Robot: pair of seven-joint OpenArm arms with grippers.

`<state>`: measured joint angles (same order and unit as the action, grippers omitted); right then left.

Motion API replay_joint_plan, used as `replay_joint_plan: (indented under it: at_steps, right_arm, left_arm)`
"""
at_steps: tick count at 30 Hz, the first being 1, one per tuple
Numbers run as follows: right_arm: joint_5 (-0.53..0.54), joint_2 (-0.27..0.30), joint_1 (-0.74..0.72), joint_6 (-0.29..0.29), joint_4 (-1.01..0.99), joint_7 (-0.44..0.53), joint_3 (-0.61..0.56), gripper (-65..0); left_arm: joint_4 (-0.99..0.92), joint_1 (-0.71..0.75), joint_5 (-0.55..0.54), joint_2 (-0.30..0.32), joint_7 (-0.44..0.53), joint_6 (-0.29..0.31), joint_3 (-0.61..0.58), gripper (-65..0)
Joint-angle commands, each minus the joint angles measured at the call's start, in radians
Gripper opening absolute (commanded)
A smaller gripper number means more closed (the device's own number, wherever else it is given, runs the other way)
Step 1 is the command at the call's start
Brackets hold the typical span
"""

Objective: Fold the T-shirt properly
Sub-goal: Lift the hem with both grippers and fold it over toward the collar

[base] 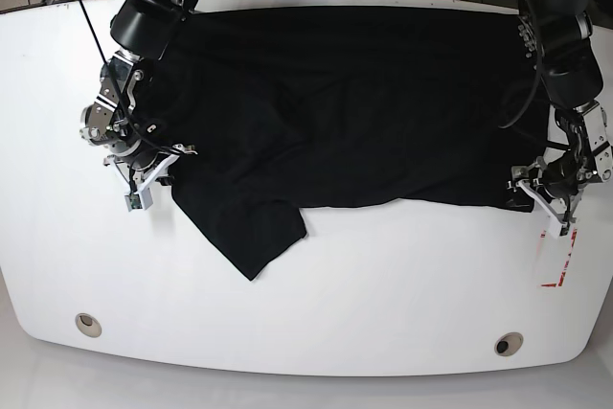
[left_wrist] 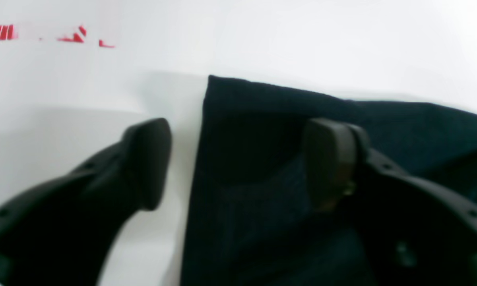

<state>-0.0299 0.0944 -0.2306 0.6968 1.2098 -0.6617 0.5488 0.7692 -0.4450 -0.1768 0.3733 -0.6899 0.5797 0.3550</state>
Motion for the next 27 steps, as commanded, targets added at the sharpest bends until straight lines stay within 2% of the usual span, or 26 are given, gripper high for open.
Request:
replay_joint_plan:
  at_steps: [1,2,4,6,14,18,27]
  right_arm:
    - [0.0,0.011,-0.019,0.001,0.017,0.001,-0.002,-65.0]
    - [0.0,0.011,-0.019,0.001,0.017,0.001,-0.002,-65.0]
    - [0.0,0.011,-0.022,0.001,0.017,0.001,-0.002,-65.0]
    - [0.0,0.012,-0.023,0.001,0.017,0.001,-0.002,-65.0]
    - [-0.002,0.015,-0.04,0.001,0.048,-0.003,-0.003,-65.0]
    - [-0.005,0.014,-0.042,0.001,0.115,-0.02,-0.003,-65.0]
    - [-0.005,0.018,-0.045,0.001,0.296,-0.154,-0.003,-65.0]
  left_arm:
    - [0.008,-0.019,-0.005,0.006,0.003,0.004,-0.014,-40.0]
    - [0.009,-0.019,-0.005,0.002,0.008,0.004,-0.015,-44.2]
    - [0.016,-0.018,-0.005,-0.017,0.034,0.004,-0.021,-57.4]
    - [0.016,-0.018,-0.005,-0.02,0.045,0.004,-0.023,-64.2]
    - [0.023,-0.019,-0.007,-0.021,0.052,0.006,-0.023,-64.6]
    - [0.094,-0.016,-0.008,-0.023,0.046,0.009,-0.017,-64.6]
    - [0.362,0.042,-0.011,-0.026,-0.073,0.01,0.022,-64.6]
